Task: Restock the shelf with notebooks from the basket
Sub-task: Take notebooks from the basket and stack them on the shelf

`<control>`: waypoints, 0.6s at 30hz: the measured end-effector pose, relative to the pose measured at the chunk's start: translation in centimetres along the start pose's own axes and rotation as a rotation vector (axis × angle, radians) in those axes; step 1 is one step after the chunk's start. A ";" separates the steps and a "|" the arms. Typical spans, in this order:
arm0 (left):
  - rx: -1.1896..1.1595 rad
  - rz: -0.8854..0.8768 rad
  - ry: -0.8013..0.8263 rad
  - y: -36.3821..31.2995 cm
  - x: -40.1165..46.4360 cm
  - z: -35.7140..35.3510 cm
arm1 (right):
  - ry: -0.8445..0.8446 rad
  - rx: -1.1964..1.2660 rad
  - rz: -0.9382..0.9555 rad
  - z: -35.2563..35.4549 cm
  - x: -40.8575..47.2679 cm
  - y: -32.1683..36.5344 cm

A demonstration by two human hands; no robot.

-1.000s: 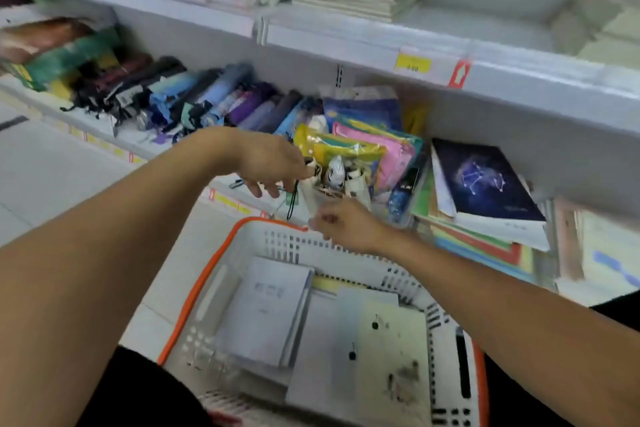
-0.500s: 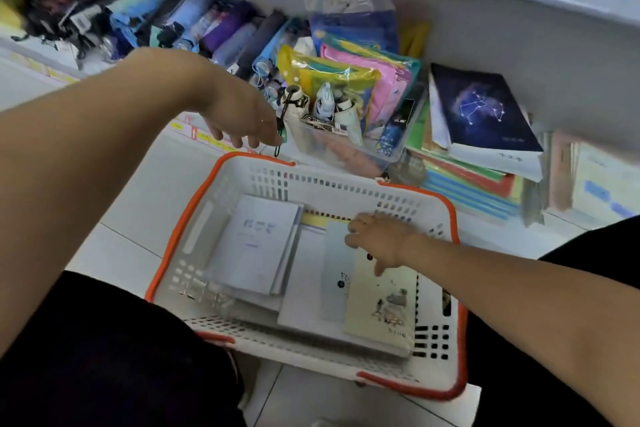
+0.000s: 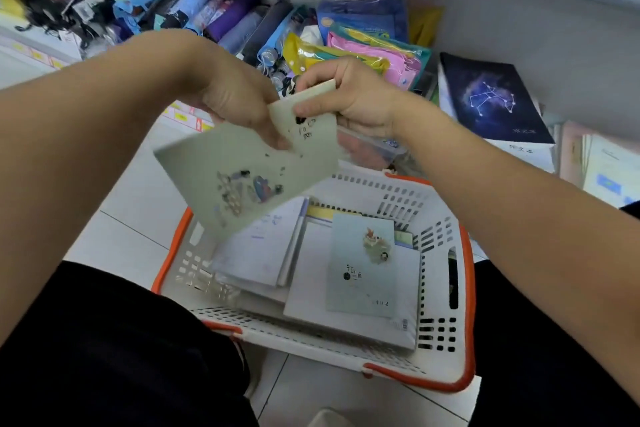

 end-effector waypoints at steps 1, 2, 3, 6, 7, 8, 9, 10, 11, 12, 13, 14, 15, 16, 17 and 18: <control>0.008 0.014 -0.037 0.3 0.1 0.4 | -0.041 0.039 -0.026 0.5 0.3 -1.4; 0.090 0.057 -0.095 1.1 0.3 1.0 | -0.032 -0.033 -0.109 0.7 0.4 -3.5; 0.154 0.091 -0.159 1.9 0.3 1.6 | 0.032 -0.228 -0.240 0.8 0.0 -6.5; 0.173 0.129 -0.177 3.1 0.2 1.8 | 0.207 -0.960 -0.653 3.2 -4.1 -17.5; 0.156 0.126 -0.171 3.4 0.4 1.7 | 0.181 -1.098 -0.707 4.3 -5.6 -19.9; 0.131 0.130 -0.150 3.7 0.4 1.5 | 0.135 -1.175 -0.728 5.2 -6.9 -21.7; 0.098 0.129 -0.137 3.9 0.5 1.3 | 0.099 -1.213 -0.729 6.0 -7.9 -23.1; 0.084 0.131 -0.134 4.0 0.6 1.2 | 0.079 -1.238 -0.727 6.6 -8.8 -24.1; 0.082 0.129 -0.128 4.0 0.7 1.1 | 0.058 -1.259 -0.723 7.3 -9.4 -24.6; 0.092 0.135 -0.128 4.1 0.7 1.1 | 0.034 -1.273 -0.716 7.7 -9.7 -24.7; 0.109 0.140 -0.134 4.2 0.8 1.3 | 0.013 -1.274 -0.699 8.0 -9.7 -24.4; 0.125 0.141 -0.137 4.1 0.8 1.4 | -0.012 -1.255 -0.679 8.2 -9.4 -23.8; 0.134 0.141 -0.147 4.2 0.9 1.6 | -0.025 -1.217 -0.649 8.3 -8.7 -22.9; 0.140 0.142 -0.155 4.3 0.9 1.7 | 0.005 -1.156 -0.623 8.0 -7.8 -21.6; 0.163 0.140 -0.171 4.3 0.9 1.8 | 0.079 -1.087 -0.594 7.3 -6.7 -19.9; 0.197 0.136 -0.197 4.2 0.8 2.1 | 0.162 -1.030 -0.566 6.6 -5.6 -17.6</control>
Point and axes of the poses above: each hand's wrist, its own x-axis towards the middle knuckle, its own z-axis out of the back of the hand, y = z × x, the point moved 8 cm from there along x, towards the middle knuckle, and after that the axes turned 14 degrees about x, right-handed, at the moved point
